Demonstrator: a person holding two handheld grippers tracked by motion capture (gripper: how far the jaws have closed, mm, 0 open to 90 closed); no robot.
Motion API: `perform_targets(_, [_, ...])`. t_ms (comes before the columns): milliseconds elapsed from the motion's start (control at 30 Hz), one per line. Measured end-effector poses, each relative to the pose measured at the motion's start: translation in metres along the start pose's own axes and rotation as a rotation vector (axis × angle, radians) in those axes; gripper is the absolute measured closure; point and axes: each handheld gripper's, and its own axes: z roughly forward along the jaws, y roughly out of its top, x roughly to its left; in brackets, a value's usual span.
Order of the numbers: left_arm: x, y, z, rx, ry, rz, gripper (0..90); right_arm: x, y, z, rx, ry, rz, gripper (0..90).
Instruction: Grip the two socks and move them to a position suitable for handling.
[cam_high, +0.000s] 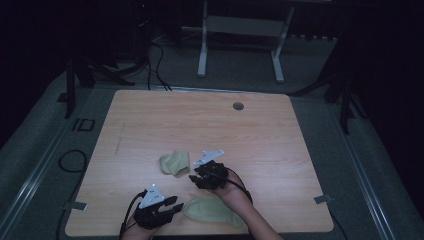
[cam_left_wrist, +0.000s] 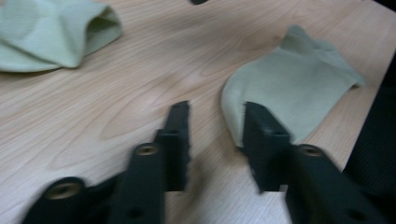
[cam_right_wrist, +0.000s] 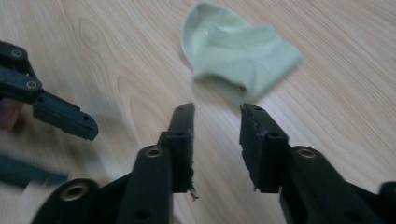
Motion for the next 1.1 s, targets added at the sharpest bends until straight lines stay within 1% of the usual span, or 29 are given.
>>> perform_targets(33, [0.001, -0.001, -0.004, -0.004, 0.013, 0.004, 54.3, 0.002, 0.009, 0.008, 0.003, 0.001, 0.005, 60.1])
perform_targets(67, [0.002, -0.002, -0.006, -0.005, 0.02, 0.011, 53.2, 0.002, 0.013, 0.012, 0.003, 0.002, 0.001, 58.9])
perform_targets(100, [0.002, -0.002, -0.006, -0.005, 0.02, 0.011, 52.9, 0.002, 0.013, 0.012, 0.003, 0.002, 0.001, 58.9])
perform_targets(133, [0.002, -0.002, -0.006, -0.005, 0.02, 0.011, 52.9, 0.002, 0.017, 0.016, 0.004, 0.002, 0.004, 58.9])
perform_targets(167, [0.005, -0.005, -0.01, -0.004, 0.029, 0.011, 52.9, 0.002, 0.017, 0.016, 0.004, 0.002, 0.004, 57.3])
perform_targets(200, [0.006, -0.007, -0.011, 0.0, 0.03, 0.007, 47.8, 0.001, 0.027, 0.023, 0.007, 0.003, 0.006, 52.3])
perform_targets(233, [0.008, -0.008, -0.013, 0.001, 0.031, 0.001, 47.4, 0.001, 0.031, 0.027, 0.011, 0.005, 0.012, 51.1])
perform_targets(300, [0.012, -0.012, -0.016, -0.006, 0.029, -0.02, 41.4, 0.001, 0.038, 0.033, 0.017, 0.014, 0.015, 47.7])
perform_targets(333, [0.012, -0.012, -0.016, -0.006, 0.029, -0.02, 39.7, 0.001, 0.038, 0.033, 0.017, 0.014, 0.015, 47.7])
perform_targets(367, [0.015, -0.014, -0.02, -0.008, 0.044, -0.037, 35.3, 0.0, 0.047, 0.044, 0.028, 0.007, 0.015, 44.1])
perform_targets(400, [0.015, -0.014, -0.02, -0.008, 0.044, -0.037, 33.2, -0.001, 0.05, 0.047, 0.033, 0.004, 0.014, 42.8])
perform_targets(433, [0.018, -0.016, -0.022, -0.007, 0.067, -0.058, 27.8, -0.002, 0.052, 0.051, 0.039, 0.002, 0.02, 41.0])
perform_targets(467, [0.02, -0.017, -0.024, -0.004, 0.069, -0.067, 24.0, -0.003, 0.055, 0.055, 0.044, 0.004, 0.028, 40.1])
perform_targets(533, [0.023, -0.019, -0.025, -0.007, 0.079, -0.08, 20.3, -0.006, 0.059, 0.064, 0.058, -0.014, 0.037, 38.4])
perform_targets(600, [0.025, -0.019, -0.027, -0.013, 0.091, -0.1, 19.4, -0.009, 0.061, 0.072, 0.073, -0.031, 0.051, 36.4])
perform_targets(633, [0.026, -0.019, -0.027, -0.017, 0.093, -0.109, 17.5, -0.011, 0.062, 0.075, 0.072, -0.035, 0.061, 34.9])
perform_targets(667, [0.027, -0.019, -0.028, -0.02, 0.087, -0.107, 16.9, -0.012, 0.062, 0.079, 0.074, -0.042, 0.072, 34.0])
perform_targets(700, [0.027, -0.019, -0.028, -0.02, 0.087, -0.107, 13.4, -0.012, 0.062, 0.079, 0.074, -0.042, 0.072, 34.0])
perform_targets(733, [0.027, -0.019, -0.029, -0.027, 0.096, -0.104, 11.5, -0.016, 0.062, 0.087, 0.081, -0.048, 0.1, 32.4])
perform_targets(767, [0.026, -0.018, -0.03, -0.031, 0.118, -0.102, 11.1, -0.017, 0.062, 0.091, 0.085, -0.05, 0.11, 31.8])
perform_targets(800, [0.026, -0.018, -0.03, -0.033, 0.132, -0.101, 8.3, -0.017, 0.062, 0.093, 0.087, -0.053, 0.112, 31.4])
perform_targets(833, [0.026, -0.018, -0.03, -0.033, 0.132, -0.101, 7.3, -0.017, 0.062, 0.093, 0.087, -0.053, 0.112, 31.4])
perform_targets(867, [0.027, -0.018, -0.031, -0.042, 0.145, -0.109, 7.3, -0.017, 0.06, 0.101, 0.098, -0.067, 0.118, 31.4])
perform_targets(933, [0.027, -0.018, -0.031, -0.042, 0.145, -0.109, 7.3, -0.017, 0.059, 0.103, 0.1, -0.068, 0.117, 31.4])
perform_targets(967, [0.031, -0.018, -0.033, -0.053, 0.148, -0.133, 7.3, -0.015, 0.058, 0.109, 0.107, -0.07, 0.113, 31.5])
perform_targets(1000, [0.032, -0.019, -0.034, -0.057, 0.15, -0.137, 7.3, -0.013, 0.058, 0.111, 0.109, -0.078, 0.103, 31.6])
perform_targets(1067, [0.033, -0.019, -0.034, -0.051, 0.15, -0.138, 7.3, -0.008, 0.057, 0.113, 0.114, -0.115, 0.062, 33.0])
perform_targets(1100, [0.033, -0.02, -0.034, -0.049, 0.15, -0.136, 7.4, -0.007, 0.057, 0.113, 0.11, -0.115, 0.055, 34.7])
